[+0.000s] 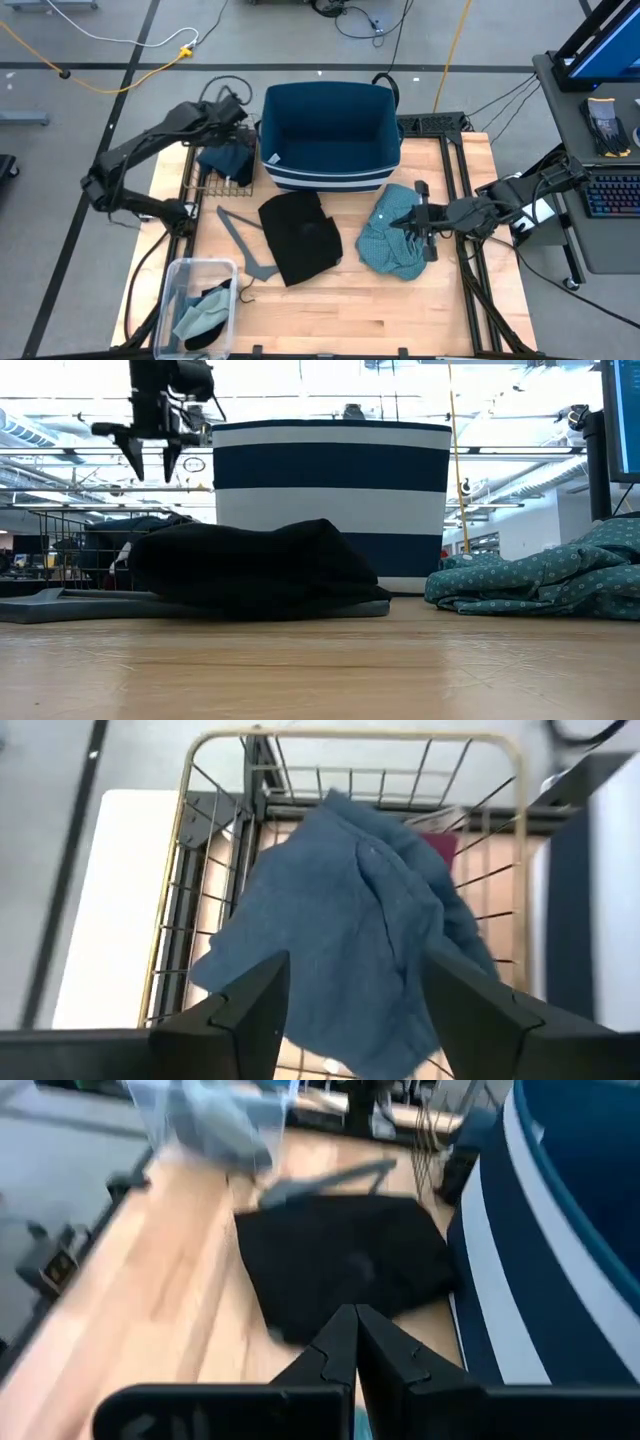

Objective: Pick & Place Cloths
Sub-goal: Put the blue shirt into the blue laundry organizer

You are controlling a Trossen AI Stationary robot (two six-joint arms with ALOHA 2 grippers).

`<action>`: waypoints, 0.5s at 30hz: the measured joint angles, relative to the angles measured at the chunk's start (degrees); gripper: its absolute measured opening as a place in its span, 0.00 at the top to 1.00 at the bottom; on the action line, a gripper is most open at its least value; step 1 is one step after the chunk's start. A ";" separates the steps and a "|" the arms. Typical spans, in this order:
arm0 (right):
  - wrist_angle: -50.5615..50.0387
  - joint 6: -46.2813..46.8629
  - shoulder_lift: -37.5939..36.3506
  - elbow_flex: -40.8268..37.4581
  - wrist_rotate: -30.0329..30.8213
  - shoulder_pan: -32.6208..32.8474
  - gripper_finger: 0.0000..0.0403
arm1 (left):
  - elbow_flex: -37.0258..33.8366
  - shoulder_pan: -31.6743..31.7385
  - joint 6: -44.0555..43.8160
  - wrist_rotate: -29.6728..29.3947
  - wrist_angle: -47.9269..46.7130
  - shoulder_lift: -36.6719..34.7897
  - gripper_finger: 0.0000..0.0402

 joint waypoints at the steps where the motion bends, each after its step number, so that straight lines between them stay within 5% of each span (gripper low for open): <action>1: -1.30 -0.02 0.22 0.00 0.02 0.00 1.00 | 0.00 -0.14 0.00 0.28 0.27 -1.39 0.43; 15: -23.16 1.38 12.09 0.00 -0.25 0.00 1.00 | 0.00 -11.92 16.37 3.34 22.91 -15.16 0.43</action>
